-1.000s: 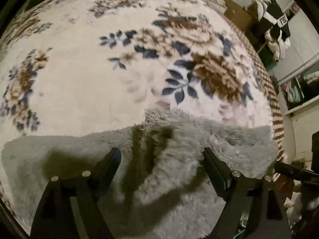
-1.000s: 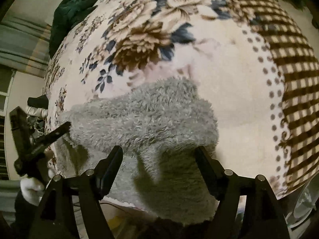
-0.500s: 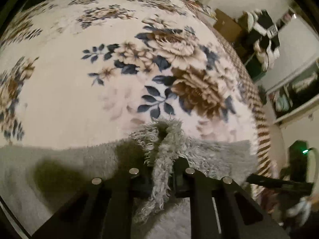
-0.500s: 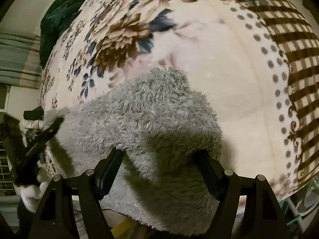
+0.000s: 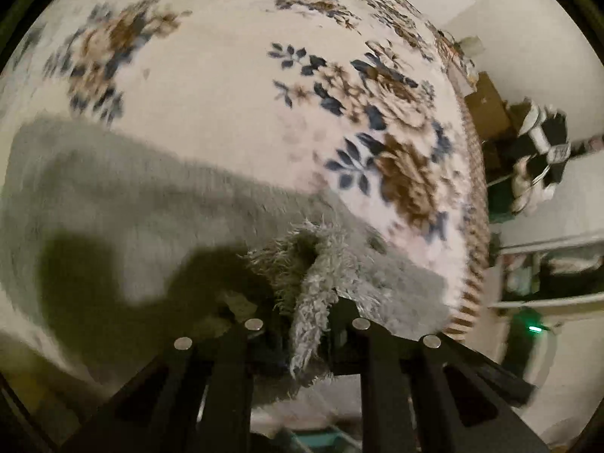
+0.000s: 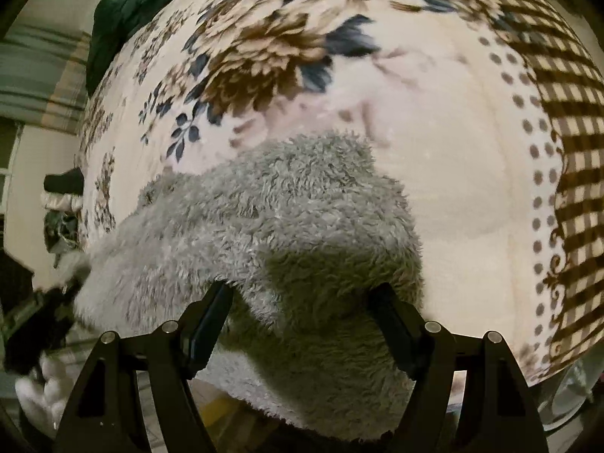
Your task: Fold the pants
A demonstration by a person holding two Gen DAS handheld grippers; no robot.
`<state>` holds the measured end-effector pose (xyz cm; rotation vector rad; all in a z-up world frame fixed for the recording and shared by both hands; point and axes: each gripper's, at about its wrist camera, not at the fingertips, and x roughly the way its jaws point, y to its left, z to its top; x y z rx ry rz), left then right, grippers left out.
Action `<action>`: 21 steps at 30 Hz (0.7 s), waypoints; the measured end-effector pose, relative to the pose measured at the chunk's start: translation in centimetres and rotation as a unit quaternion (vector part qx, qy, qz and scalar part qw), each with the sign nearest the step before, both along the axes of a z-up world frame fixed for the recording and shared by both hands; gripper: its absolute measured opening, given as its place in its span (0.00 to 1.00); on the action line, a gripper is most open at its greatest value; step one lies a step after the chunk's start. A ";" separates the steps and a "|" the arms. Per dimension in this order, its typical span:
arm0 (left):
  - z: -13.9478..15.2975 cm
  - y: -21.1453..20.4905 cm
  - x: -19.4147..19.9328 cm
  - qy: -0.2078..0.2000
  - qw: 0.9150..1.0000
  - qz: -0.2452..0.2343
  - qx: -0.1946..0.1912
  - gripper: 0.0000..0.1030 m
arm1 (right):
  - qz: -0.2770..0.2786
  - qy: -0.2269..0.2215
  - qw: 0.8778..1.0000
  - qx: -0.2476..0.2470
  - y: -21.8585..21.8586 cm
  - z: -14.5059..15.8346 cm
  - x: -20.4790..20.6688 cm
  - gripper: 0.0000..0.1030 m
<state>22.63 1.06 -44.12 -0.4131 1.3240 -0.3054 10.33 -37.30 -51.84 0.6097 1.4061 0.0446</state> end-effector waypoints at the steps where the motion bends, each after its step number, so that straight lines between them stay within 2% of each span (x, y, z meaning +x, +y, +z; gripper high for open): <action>1: -0.5 -0.4 0.7 -0.009 1.000 -0.011 0.012 0.16 | -0.001 0.001 1.000 -0.002 0.0 0.0 0.0 0.75; 3: -1.5 -1.7 2.1 -0.013 0.998 -0.046 0.036 0.20 | -0.004 0.000 1.000 -0.006 -0.1 0.1 0.0 0.79; 5: -1.5 -1.9 2.6 -0.020 0.997 -0.052 0.046 0.31 | -0.013 -0.005 1.000 -0.013 -0.4 0.5 -0.2 0.89; 6: -1.2 -1.7 2.5 -0.029 0.997 -0.051 0.048 0.36 | -0.018 -0.009 1.000 -0.016 -0.6 0.8 -0.4 0.90; 7: -0.6 -1.5 2.3 -0.039 0.997 -0.050 0.053 0.50 | -0.021 -0.012 1.000 -0.018 -0.8 1.0 -0.5 0.90; 8: -0.4 -1.1 2.1 -0.039 0.997 -0.047 0.055 0.70 | -0.025 -0.014 0.999 -0.019 -1.1 1.3 -0.6 0.91; 10: 0.3 0.4 1.1 -0.038 0.998 -0.024 0.049 0.81 | -0.045 -0.022 0.999 -0.016 -1.6 2.0 -1.2 0.97; 13: 1.3 3.5 -0.9 -0.042 0.998 0.022 0.034 0.83 | -0.073 -0.040 0.996 -0.013 -2.1 3.3 -2.3 0.99; 16: 1.7 7.7 -4.2 -0.042 0.995 0.085 0.044 0.85 | -0.081 -0.052 0.995 -0.022 -1.6 4.6 -3.2 0.99; 20: 0.0 13.9 -7.5 -0.019 0.983 0.171 0.068 0.85 | -0.048 -0.056 0.997 -0.028 1.3 5.9 -3.2 0.99; 21: -1.0 15.4 -8.0 -0.006 0.980 0.188 0.067 0.85 | -0.023 -0.054 0.998 -0.019 2.9 6.2 -2.7 0.99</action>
